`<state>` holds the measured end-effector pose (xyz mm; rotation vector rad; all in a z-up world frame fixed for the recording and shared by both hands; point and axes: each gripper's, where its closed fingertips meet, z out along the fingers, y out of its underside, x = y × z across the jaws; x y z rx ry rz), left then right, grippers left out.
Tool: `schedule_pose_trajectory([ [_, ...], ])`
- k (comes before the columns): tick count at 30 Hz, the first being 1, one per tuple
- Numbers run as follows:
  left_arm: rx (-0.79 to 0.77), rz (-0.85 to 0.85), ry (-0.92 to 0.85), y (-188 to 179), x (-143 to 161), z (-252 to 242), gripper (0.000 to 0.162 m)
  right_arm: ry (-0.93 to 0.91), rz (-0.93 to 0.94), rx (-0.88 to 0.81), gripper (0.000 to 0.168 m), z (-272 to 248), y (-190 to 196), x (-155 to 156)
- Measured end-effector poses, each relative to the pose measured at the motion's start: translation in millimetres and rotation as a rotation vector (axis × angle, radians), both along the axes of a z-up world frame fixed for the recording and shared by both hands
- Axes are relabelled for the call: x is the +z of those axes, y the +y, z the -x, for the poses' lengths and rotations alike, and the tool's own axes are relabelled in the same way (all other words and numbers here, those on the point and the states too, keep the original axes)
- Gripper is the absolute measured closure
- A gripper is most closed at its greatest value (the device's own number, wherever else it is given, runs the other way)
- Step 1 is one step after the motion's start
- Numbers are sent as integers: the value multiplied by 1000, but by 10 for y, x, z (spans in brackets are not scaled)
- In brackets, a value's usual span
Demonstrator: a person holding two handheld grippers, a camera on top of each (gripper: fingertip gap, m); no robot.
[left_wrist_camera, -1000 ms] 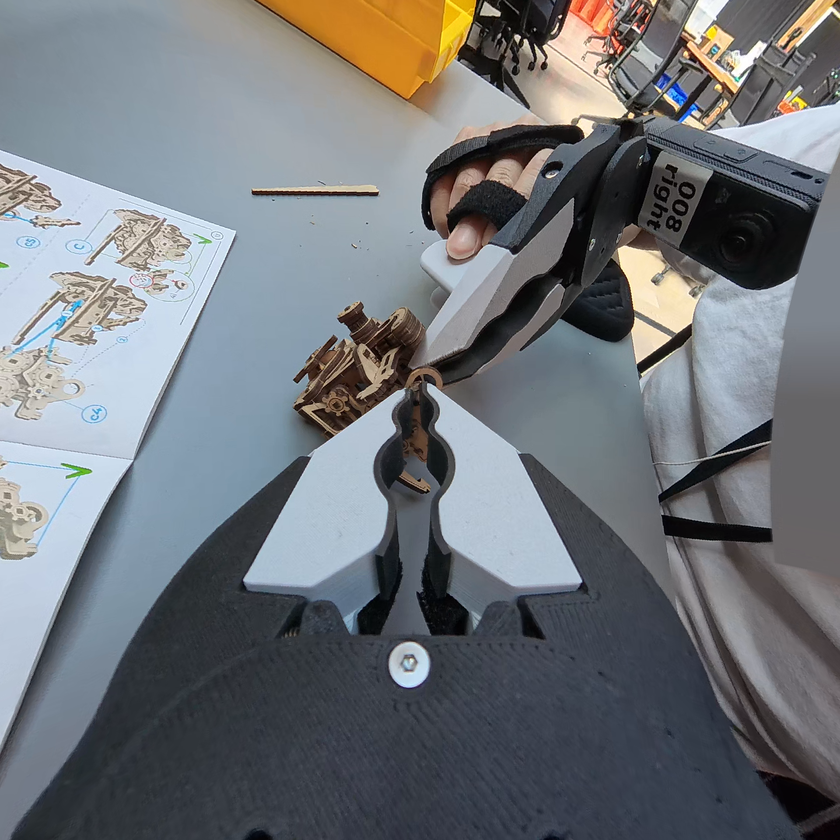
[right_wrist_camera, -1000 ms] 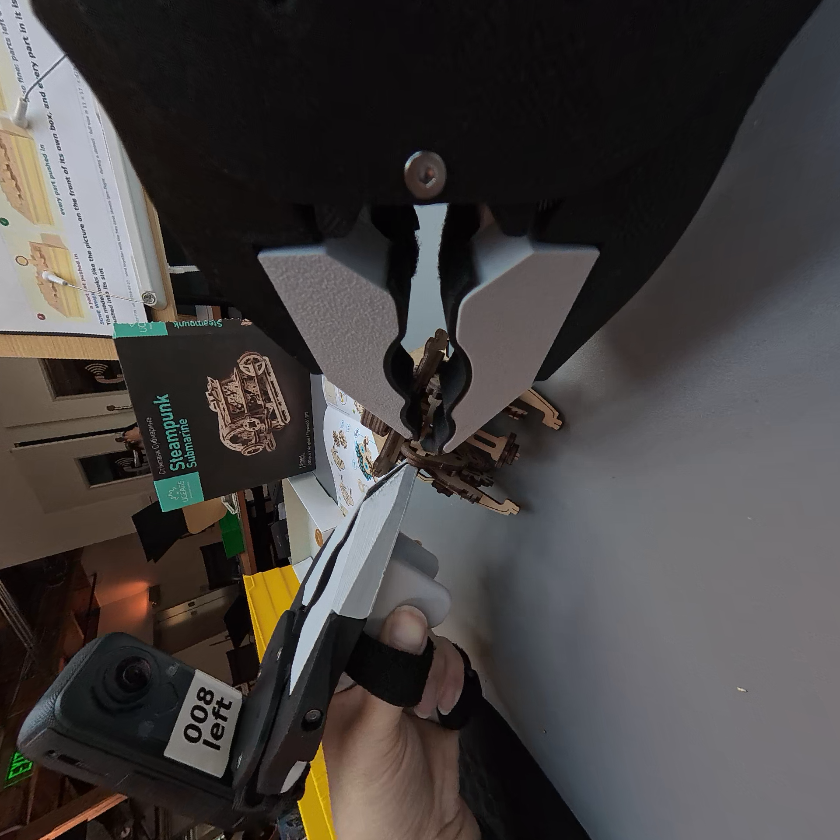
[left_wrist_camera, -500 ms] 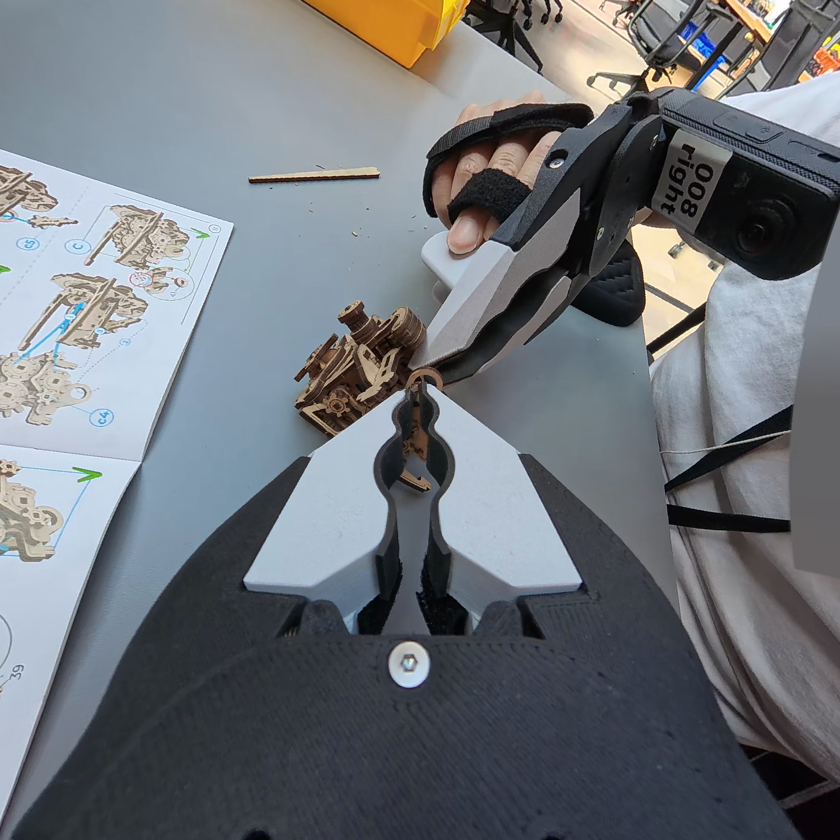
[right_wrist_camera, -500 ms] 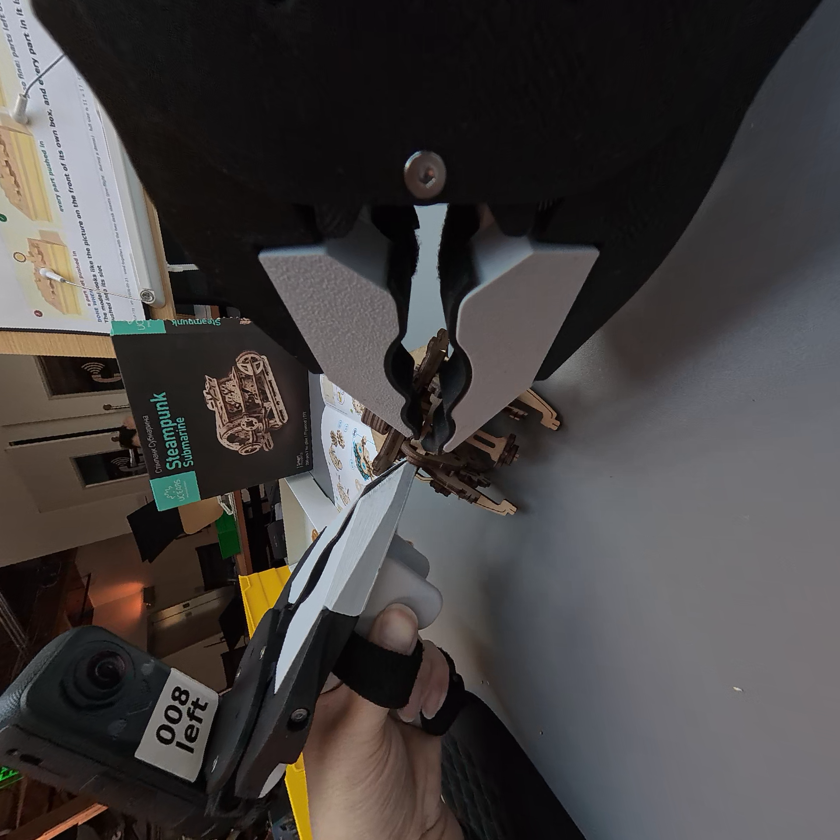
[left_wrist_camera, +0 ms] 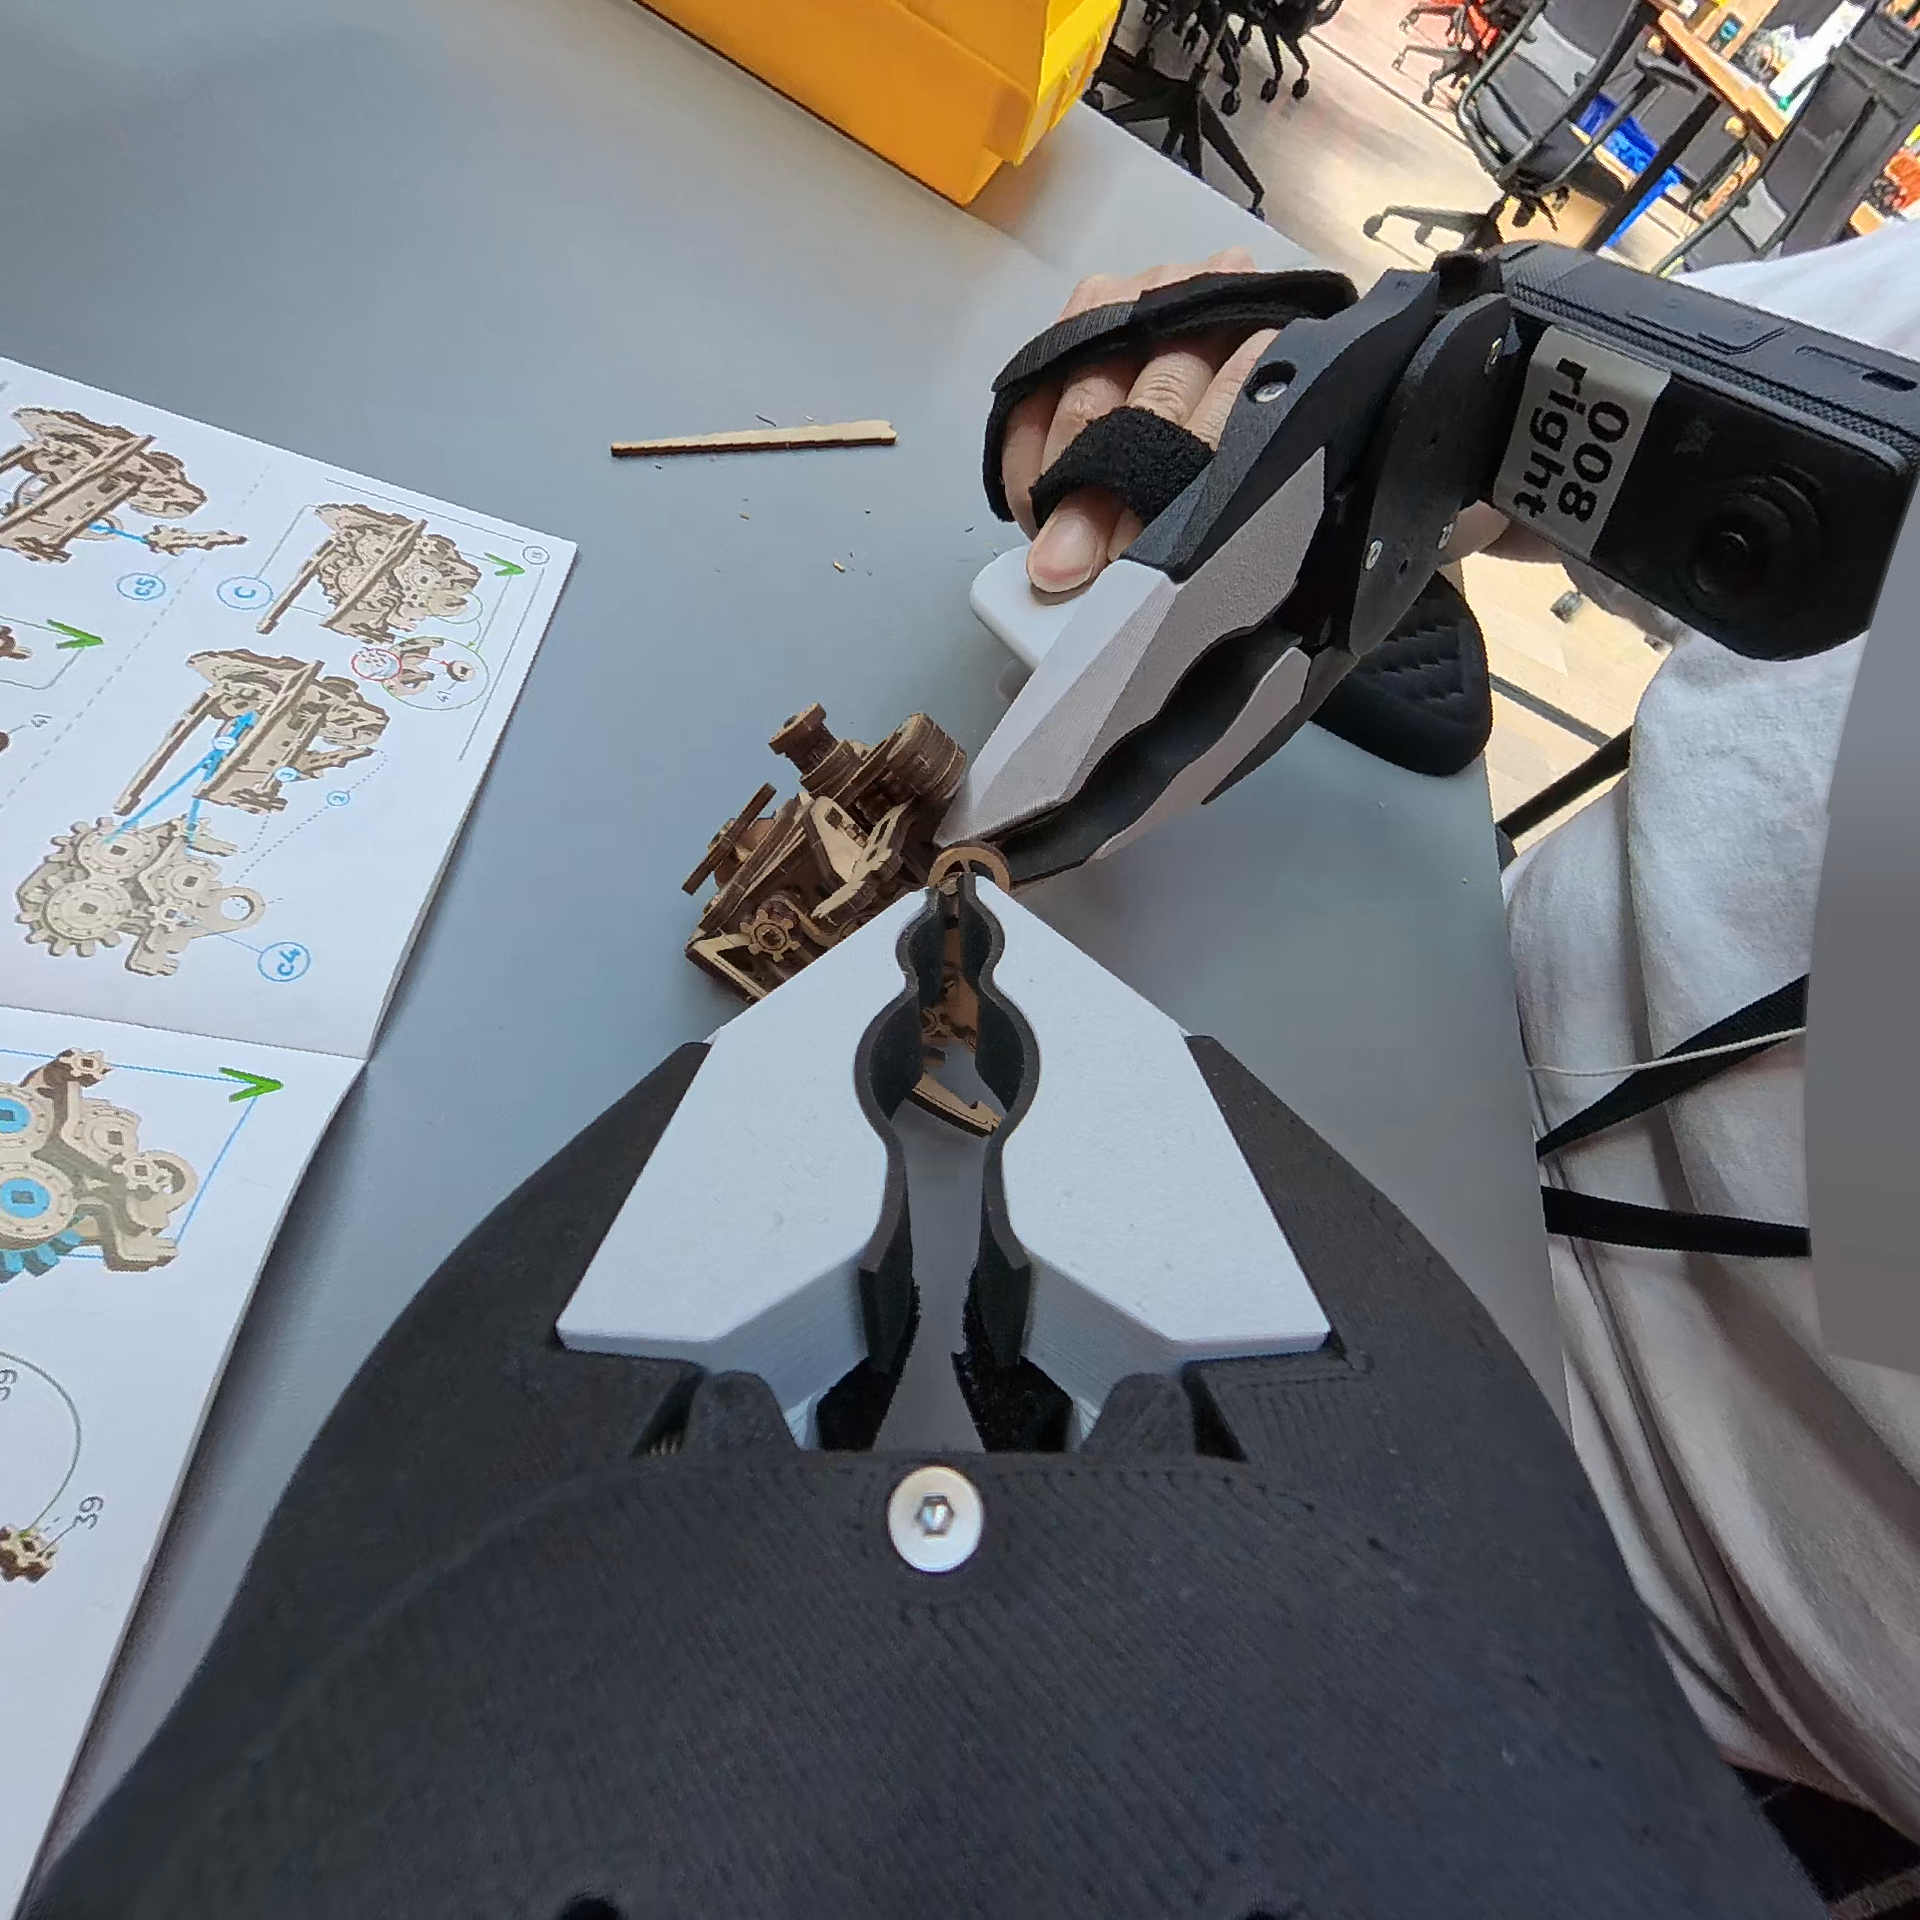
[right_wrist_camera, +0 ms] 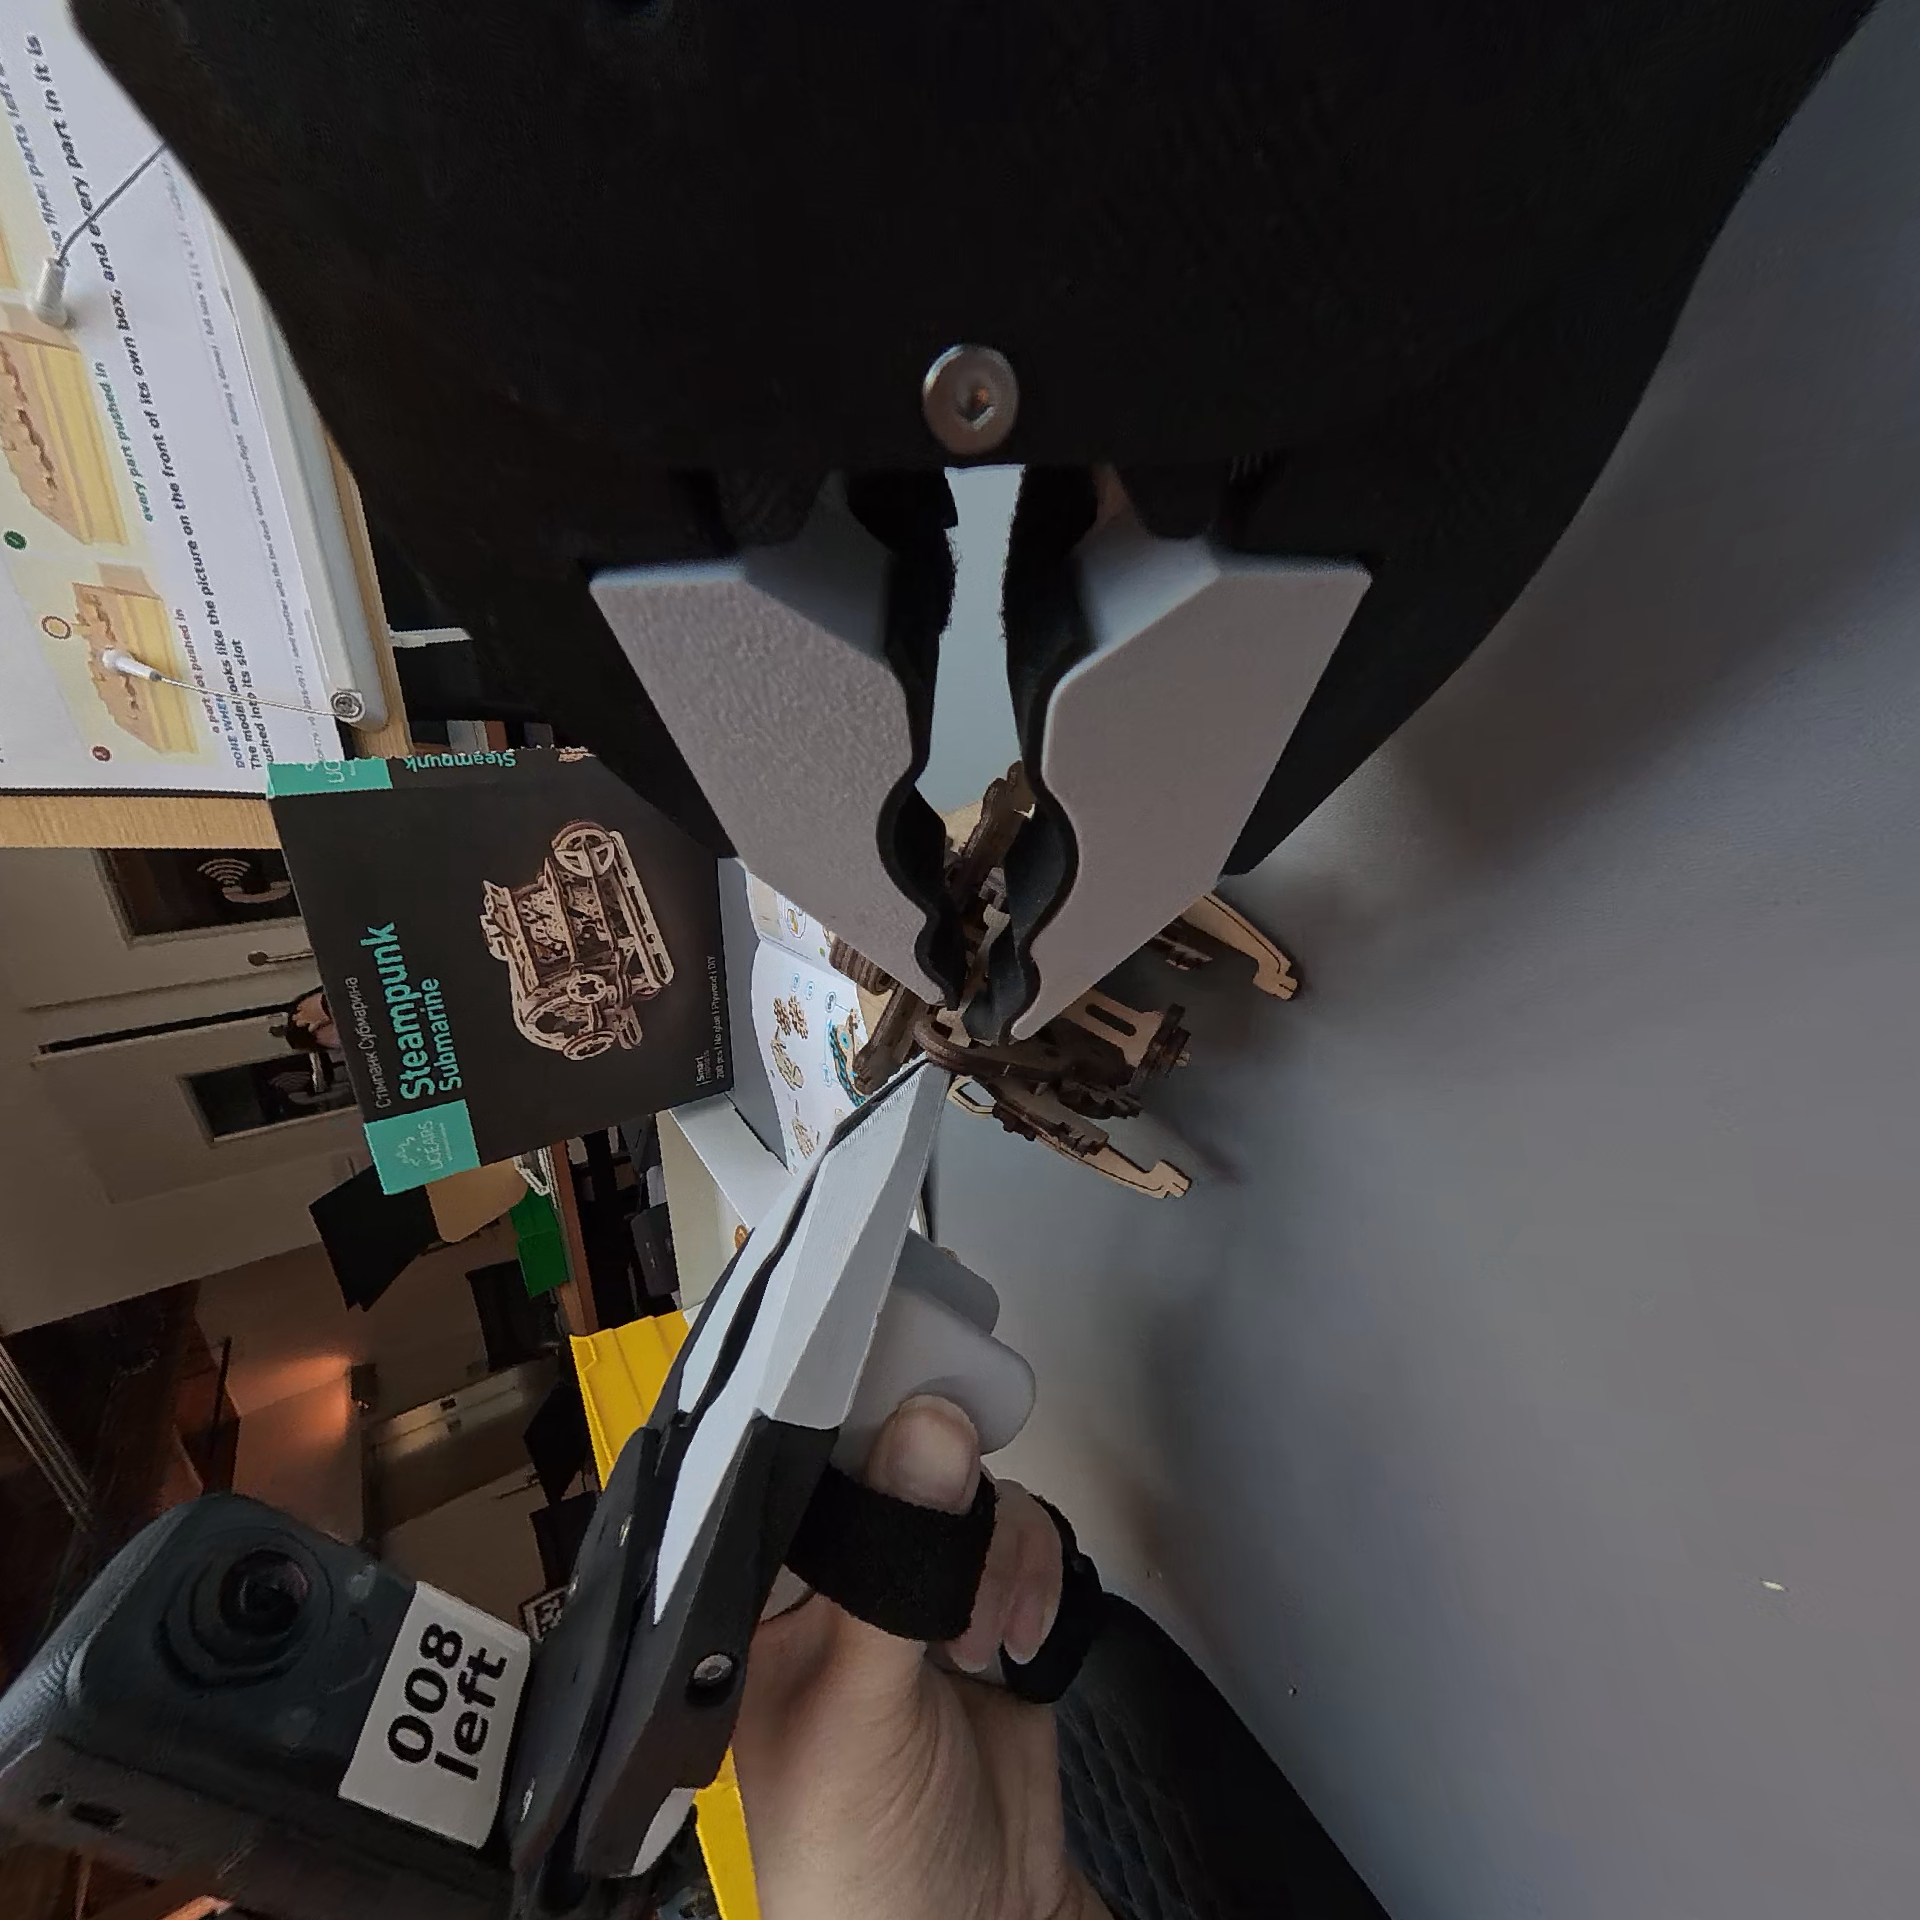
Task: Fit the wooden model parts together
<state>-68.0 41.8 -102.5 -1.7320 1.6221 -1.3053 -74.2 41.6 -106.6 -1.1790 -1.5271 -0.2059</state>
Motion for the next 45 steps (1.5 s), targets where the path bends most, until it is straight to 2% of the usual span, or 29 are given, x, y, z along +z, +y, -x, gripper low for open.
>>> schedule_pose_trajectory([
  [9,121,120,-176,171,253,136,162,138,79,-66,166,-77,108,92],
  [13,172,42,-258,246,407,197,160,234,168,-114,166,-145,178,142],
  [17,193,-160,-198,199,280,97,152,286,233,-156,166,-172,231,147],
  [24,239,-325,-86,159,46,-38,148,272,267,-204,165,-157,261,84],
  [35,279,-350,-61,217,-51,-80,149,288,313,-213,165,-133,263,64],
  [38,271,-372,-64,225,-62,-79,156,277,311,-203,165,-140,251,64],
  [41,264,-376,-68,248,-81,-68,161,243,315,-184,157,-128,212,44],
  [45,279,-376,-82,328,-68,-26,161,214,294,-113,155,-93,101,138],
])
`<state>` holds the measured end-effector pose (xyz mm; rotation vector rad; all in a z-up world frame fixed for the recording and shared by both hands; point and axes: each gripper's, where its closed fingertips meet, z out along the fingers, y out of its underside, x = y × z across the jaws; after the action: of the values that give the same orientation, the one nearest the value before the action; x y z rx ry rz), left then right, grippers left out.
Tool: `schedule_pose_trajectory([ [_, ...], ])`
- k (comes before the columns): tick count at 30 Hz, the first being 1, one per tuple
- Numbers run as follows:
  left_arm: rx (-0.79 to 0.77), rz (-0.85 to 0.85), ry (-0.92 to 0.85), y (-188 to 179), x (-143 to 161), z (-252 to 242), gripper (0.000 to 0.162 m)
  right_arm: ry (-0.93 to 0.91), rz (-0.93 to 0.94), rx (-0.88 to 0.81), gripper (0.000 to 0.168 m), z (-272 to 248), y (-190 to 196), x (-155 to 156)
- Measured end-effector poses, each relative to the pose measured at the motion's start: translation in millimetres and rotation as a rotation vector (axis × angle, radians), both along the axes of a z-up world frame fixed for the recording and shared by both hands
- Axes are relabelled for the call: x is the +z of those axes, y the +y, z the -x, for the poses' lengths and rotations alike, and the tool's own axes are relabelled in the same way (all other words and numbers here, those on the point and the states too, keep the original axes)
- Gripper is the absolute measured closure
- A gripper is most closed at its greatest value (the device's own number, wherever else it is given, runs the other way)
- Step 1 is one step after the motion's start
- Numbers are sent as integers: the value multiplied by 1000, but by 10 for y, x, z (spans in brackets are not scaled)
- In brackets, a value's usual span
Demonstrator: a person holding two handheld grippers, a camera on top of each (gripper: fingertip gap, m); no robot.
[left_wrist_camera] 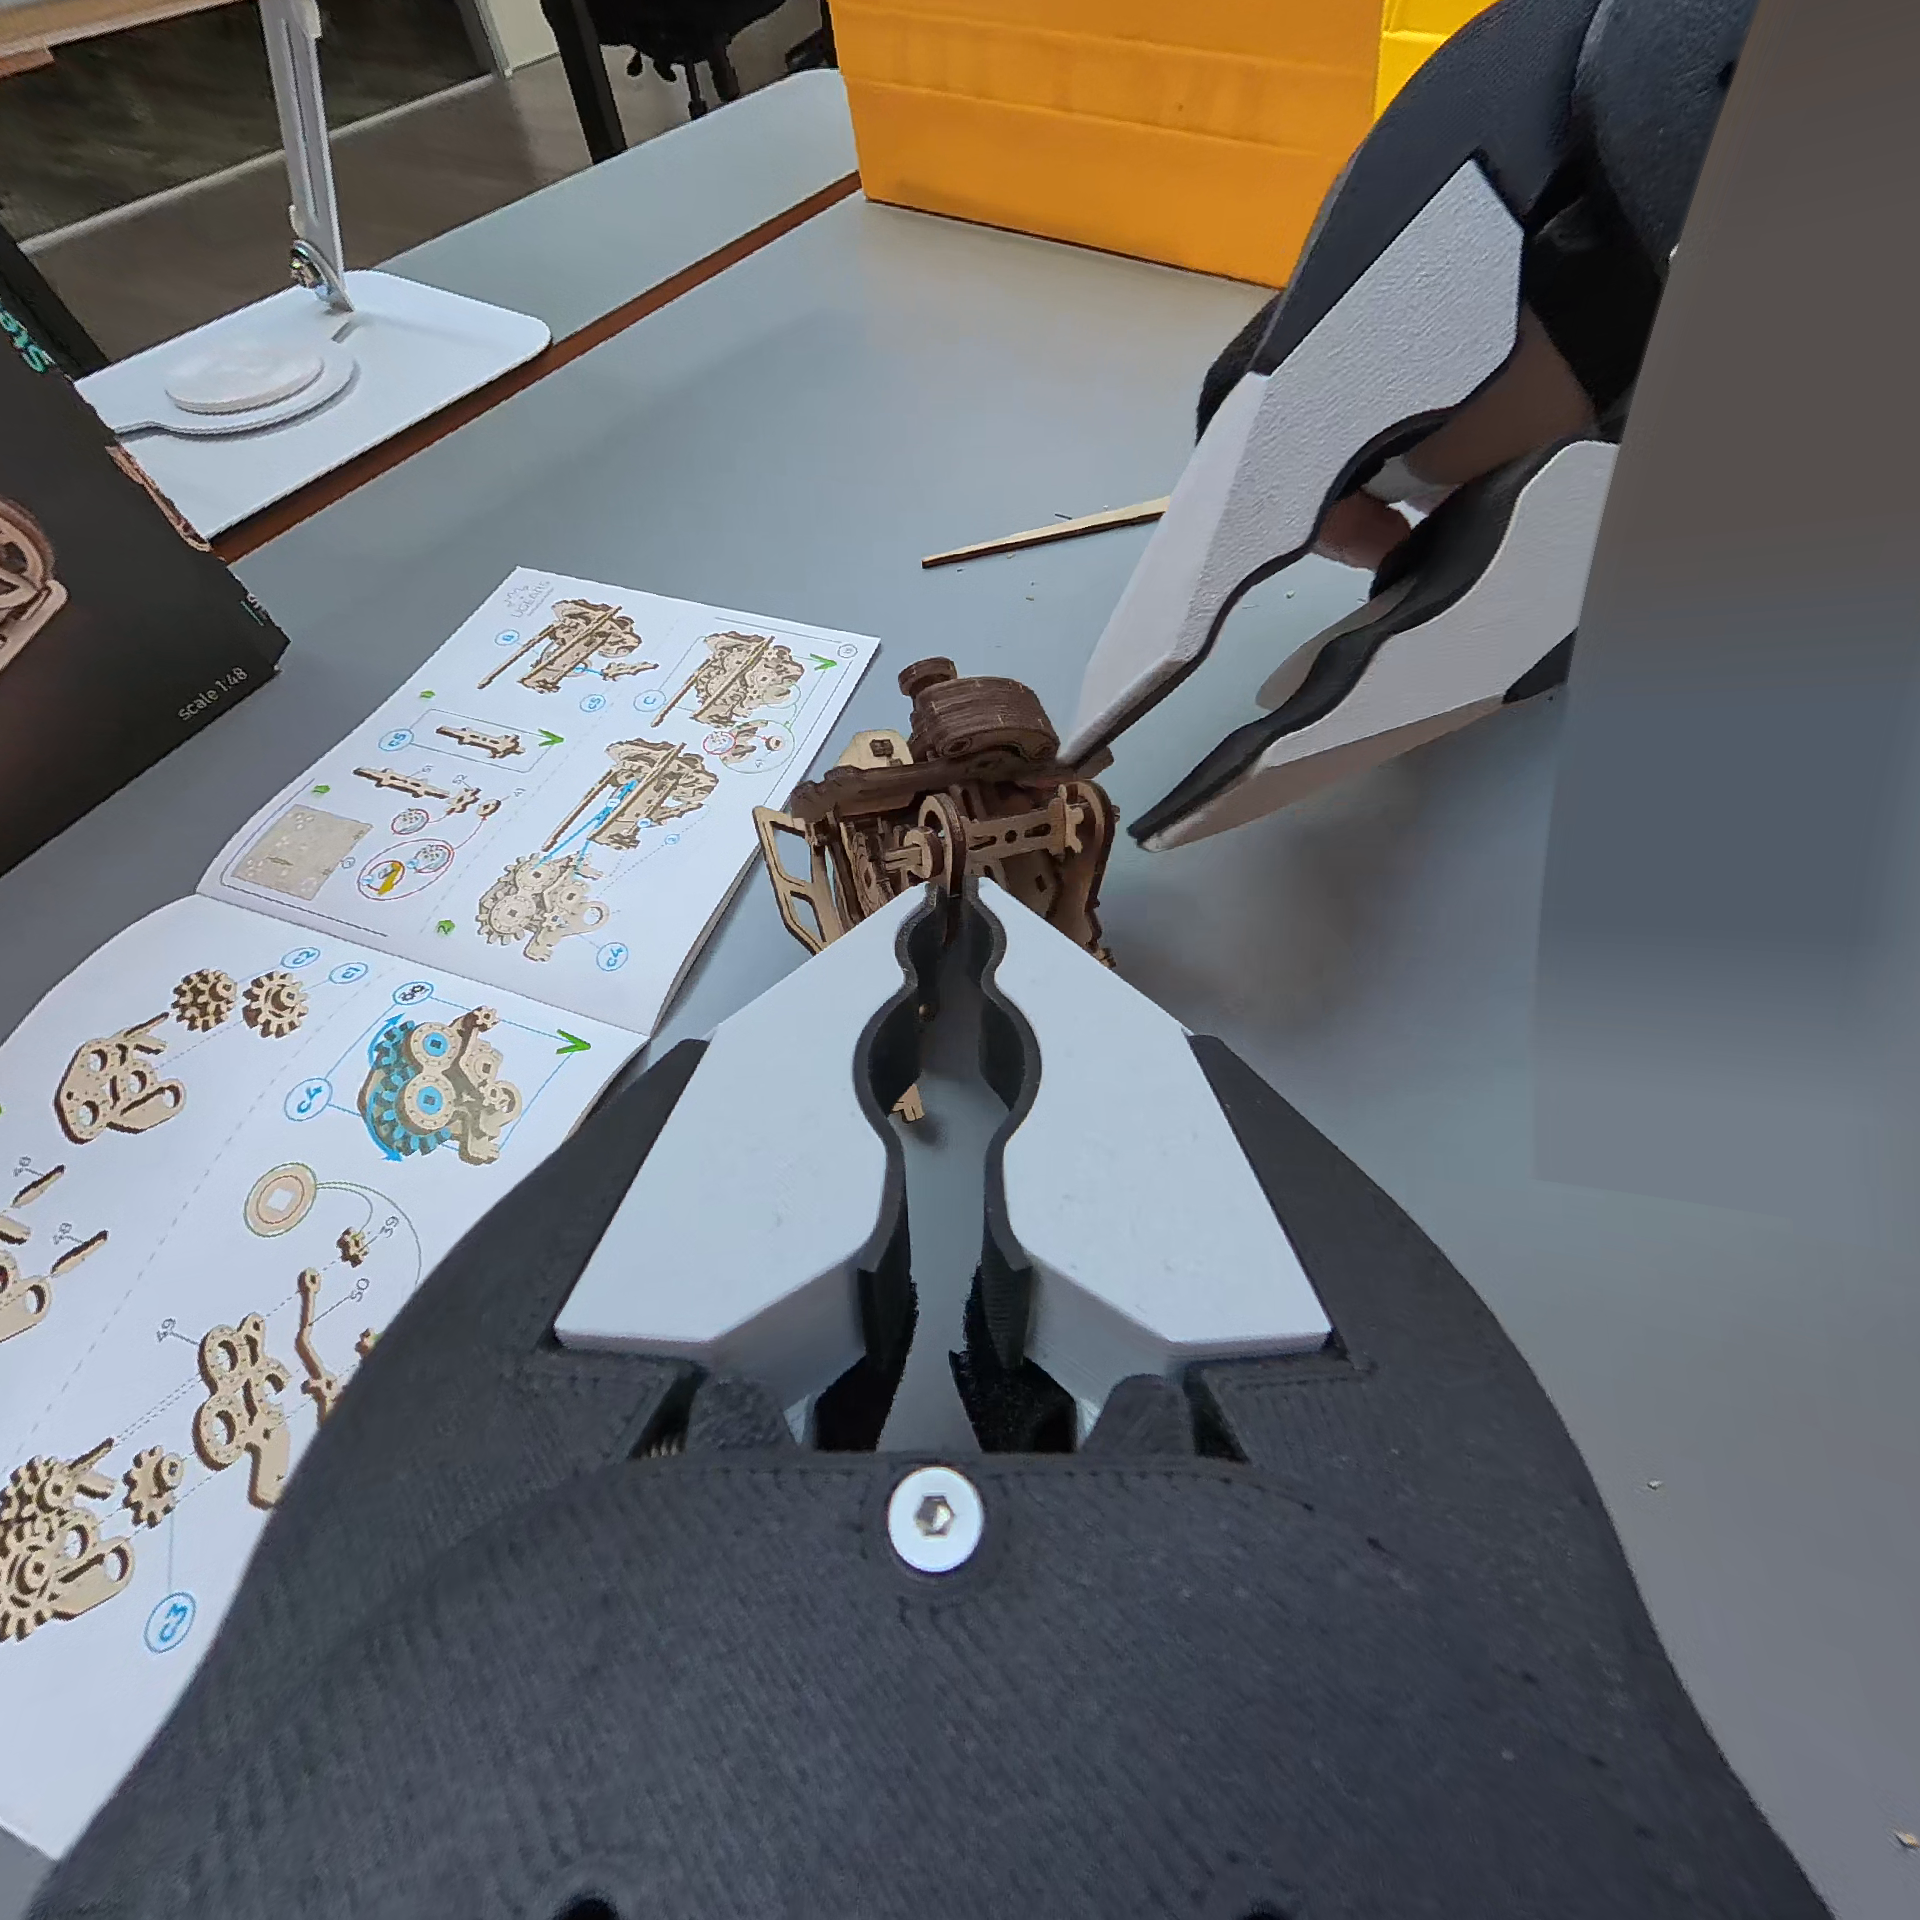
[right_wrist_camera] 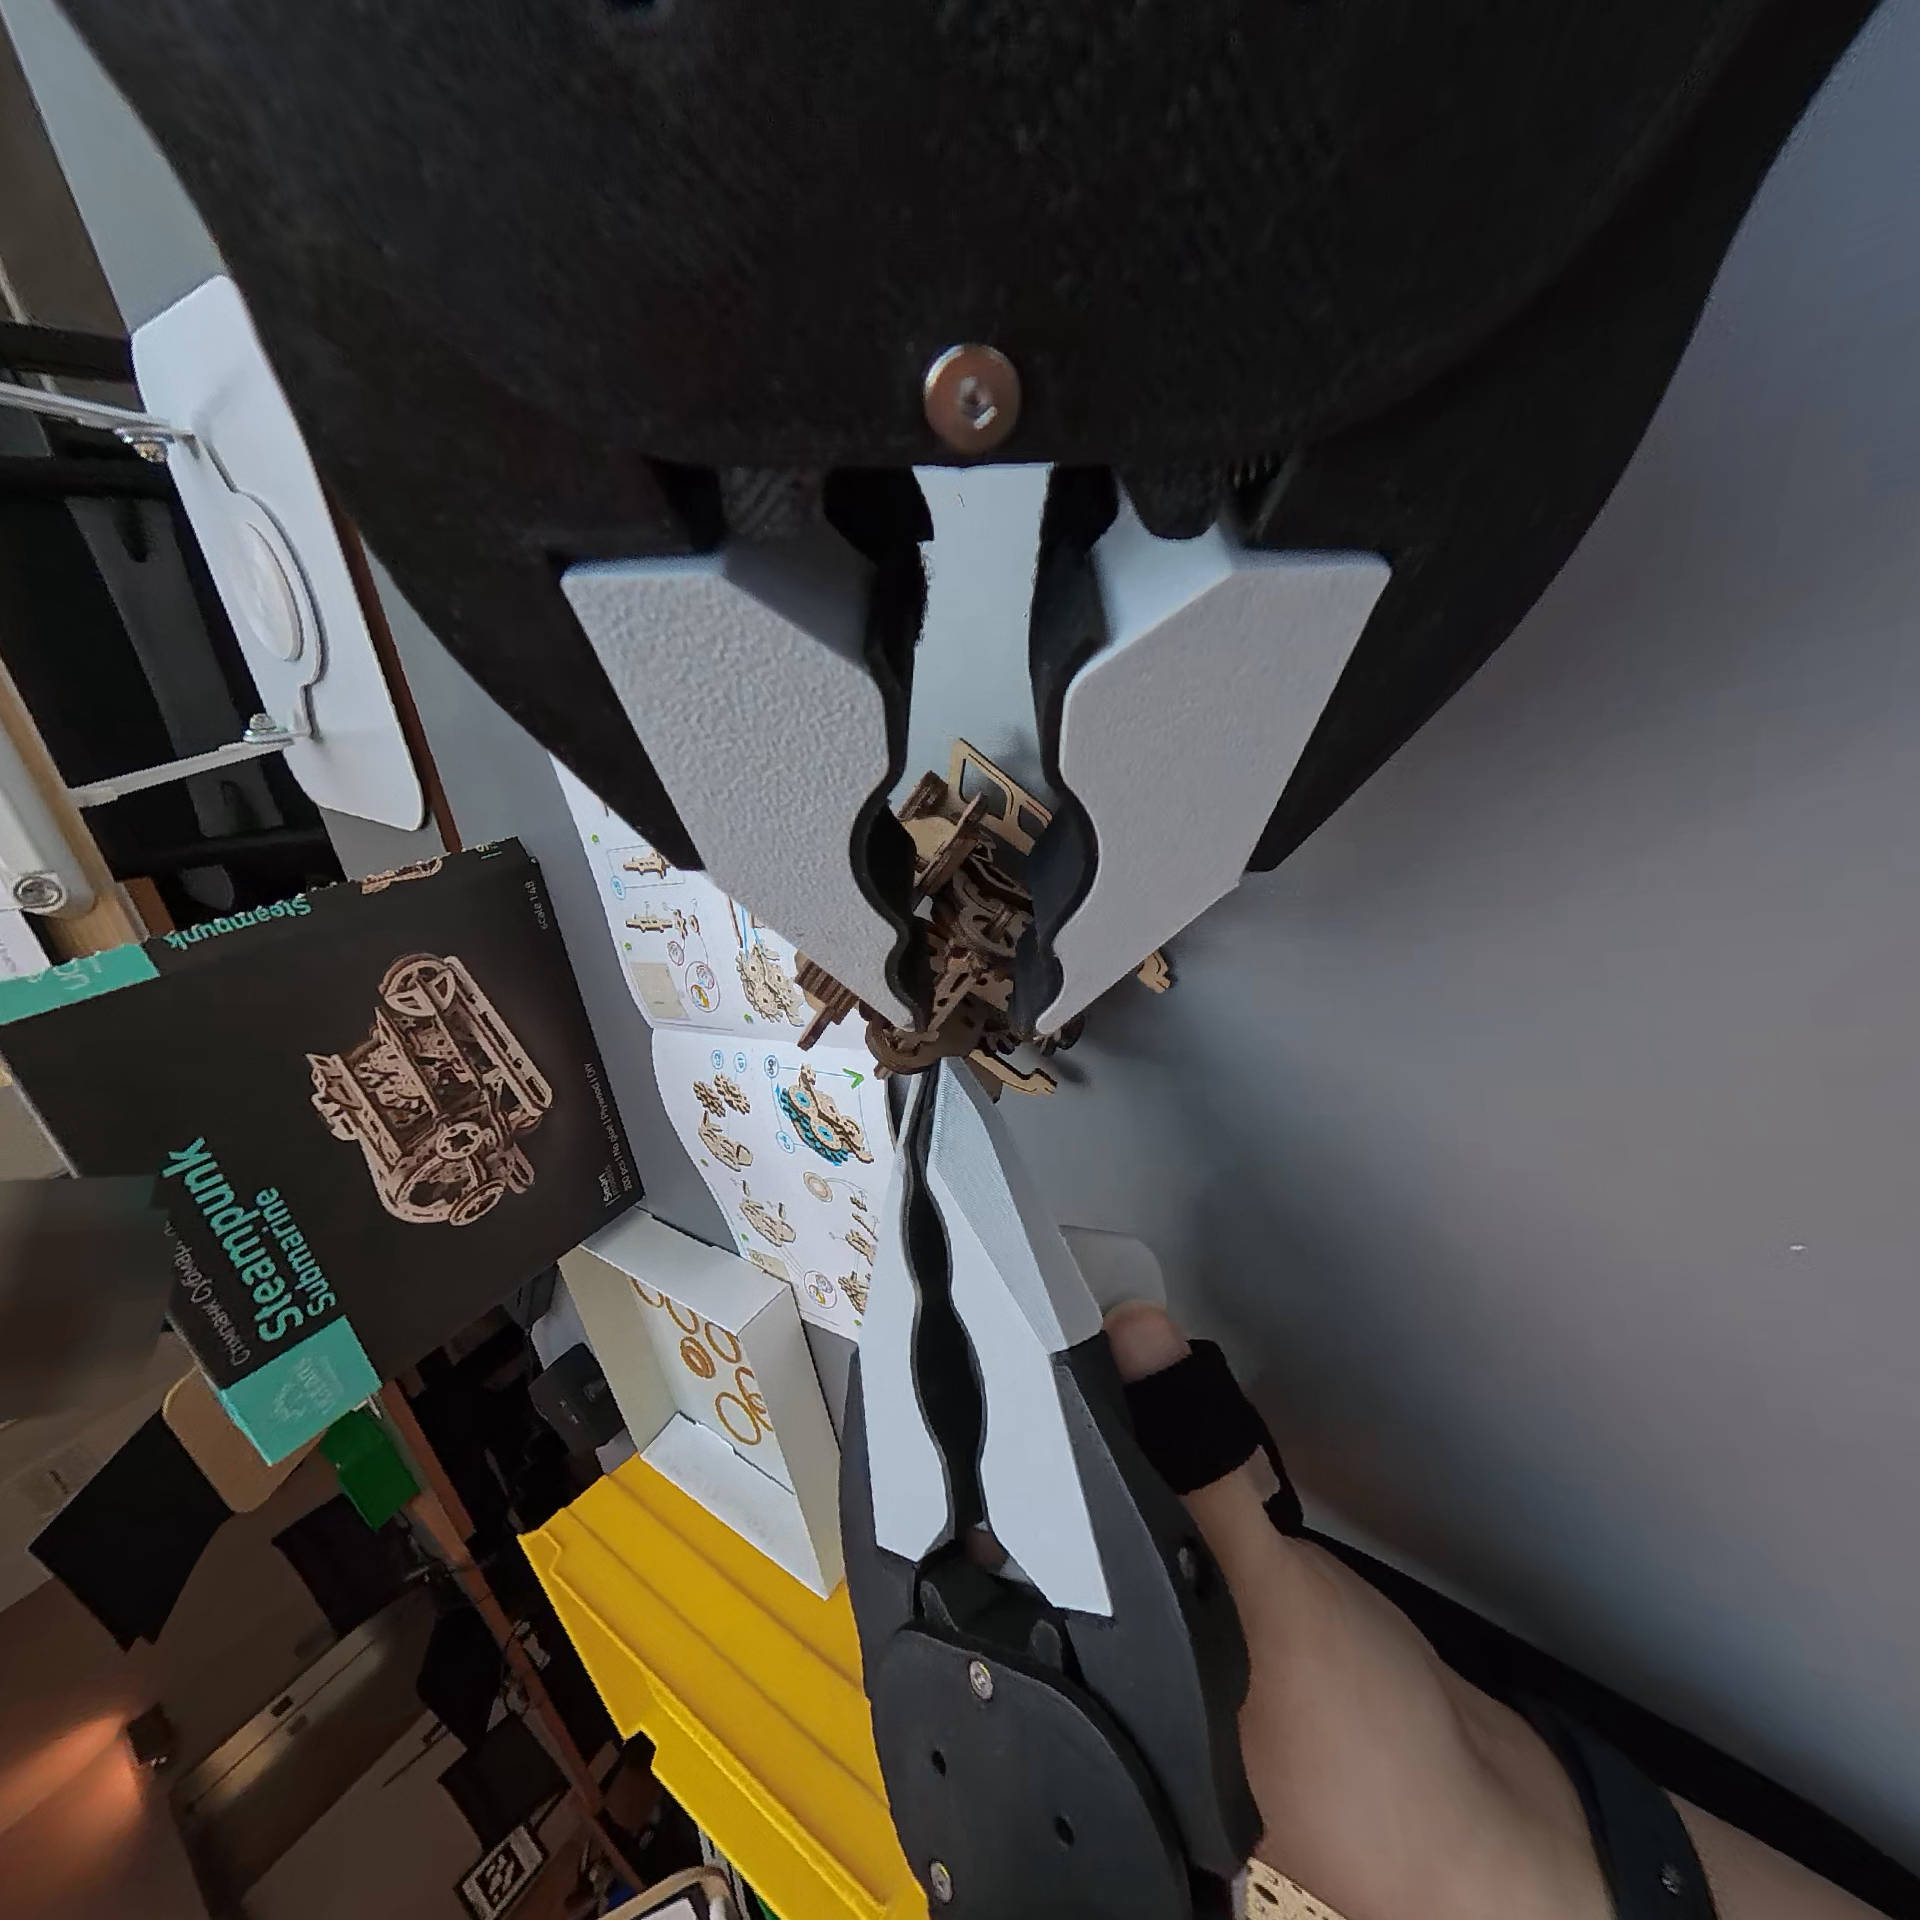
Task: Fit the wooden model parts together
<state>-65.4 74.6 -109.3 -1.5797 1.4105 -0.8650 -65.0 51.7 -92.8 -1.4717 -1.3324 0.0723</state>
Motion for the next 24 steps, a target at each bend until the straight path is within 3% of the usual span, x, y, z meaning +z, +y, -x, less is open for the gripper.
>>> schedule_pose_trajectory([
  [3,-22,-26,0,22,5,24,161,-48,-59,87,153,-20,-72,154],
  [5,-47,-46,-1,16,8,22,162,-87,-61,164,143,-31,-111,196],
  [12,-72,-32,-7,-2,-8,13,158,-345,-51,264,115,-129,44,64],
  [18,-56,-41,1,-27,-6,44,140,-613,-2,369,108,-147,160,-120],
  [21,-31,-32,25,-72,-15,26,118,-663,45,405,113,-150,201,-144],
  [24,22,-79,65,-73,-74,5,107,-683,83,436,115,-123,220,-189],
])
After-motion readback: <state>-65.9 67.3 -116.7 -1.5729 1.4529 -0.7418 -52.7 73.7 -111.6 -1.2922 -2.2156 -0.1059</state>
